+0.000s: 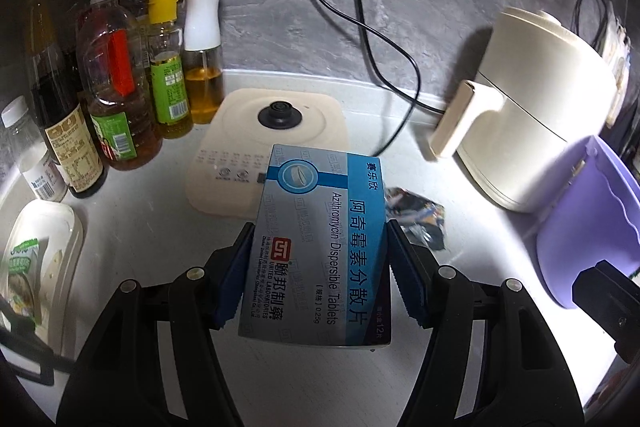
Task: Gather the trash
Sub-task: 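Close the left tool on the medicine box and lift it, then grasp the crumpled foil packet with the right tool, then carry the medicine box and foil packet in both tools over the lilac bucket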
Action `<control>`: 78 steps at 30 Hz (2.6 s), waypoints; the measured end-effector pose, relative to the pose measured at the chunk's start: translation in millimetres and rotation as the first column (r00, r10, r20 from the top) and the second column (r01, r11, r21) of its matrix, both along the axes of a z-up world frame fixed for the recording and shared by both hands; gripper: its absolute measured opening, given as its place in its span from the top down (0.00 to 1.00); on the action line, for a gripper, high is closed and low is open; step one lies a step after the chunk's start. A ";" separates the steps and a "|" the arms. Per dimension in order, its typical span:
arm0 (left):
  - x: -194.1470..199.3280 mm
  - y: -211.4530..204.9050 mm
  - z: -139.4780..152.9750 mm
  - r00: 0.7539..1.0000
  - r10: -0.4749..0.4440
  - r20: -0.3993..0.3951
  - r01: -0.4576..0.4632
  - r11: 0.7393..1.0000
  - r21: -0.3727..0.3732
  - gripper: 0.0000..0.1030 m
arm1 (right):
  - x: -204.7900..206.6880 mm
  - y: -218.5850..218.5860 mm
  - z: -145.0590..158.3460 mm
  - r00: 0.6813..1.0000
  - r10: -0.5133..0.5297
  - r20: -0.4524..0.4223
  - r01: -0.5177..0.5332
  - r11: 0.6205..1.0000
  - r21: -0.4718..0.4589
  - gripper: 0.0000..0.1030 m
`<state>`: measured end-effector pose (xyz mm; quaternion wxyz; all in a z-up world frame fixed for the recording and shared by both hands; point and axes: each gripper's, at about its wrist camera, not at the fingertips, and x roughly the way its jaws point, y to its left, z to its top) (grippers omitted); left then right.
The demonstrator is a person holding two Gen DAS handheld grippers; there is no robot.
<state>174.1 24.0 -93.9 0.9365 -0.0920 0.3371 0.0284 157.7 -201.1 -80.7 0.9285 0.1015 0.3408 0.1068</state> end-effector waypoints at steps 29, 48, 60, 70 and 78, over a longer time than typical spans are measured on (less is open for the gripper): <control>82.1 43.1 -25.2 0.991 0.131 -0.010 -0.131 0.990 -0.041 0.37 | 119.1 61.5 -69.9 0.993 0.041 -0.112 -0.040 0.999 0.012 0.25; 46.2 32.6 6.4 0.990 0.136 0.032 -0.134 0.989 -0.064 0.37 | 98.1 46.1 -43.5 0.993 0.091 -0.073 -0.093 0.995 -0.033 0.97; 3.3 -10.8 74.8 0.984 0.072 0.162 -0.068 0.997 -0.031 0.37 | 48.0 3.6 34.7 0.996 0.042 0.074 -0.044 0.999 0.024 0.97; -15.0 -59.5 121.9 0.968 -0.019 0.250 0.019 1.000 0.005 0.37 | 11.5 -48.1 85.7 0.984 -0.040 0.174 0.032 0.998 0.051 0.96; -18.0 -100.4 148.8 0.949 -0.101 0.297 0.099 0.995 0.023 0.37 | -10.6 -98.9 114.3 0.965 -0.133 0.227 0.118 0.990 0.079 0.96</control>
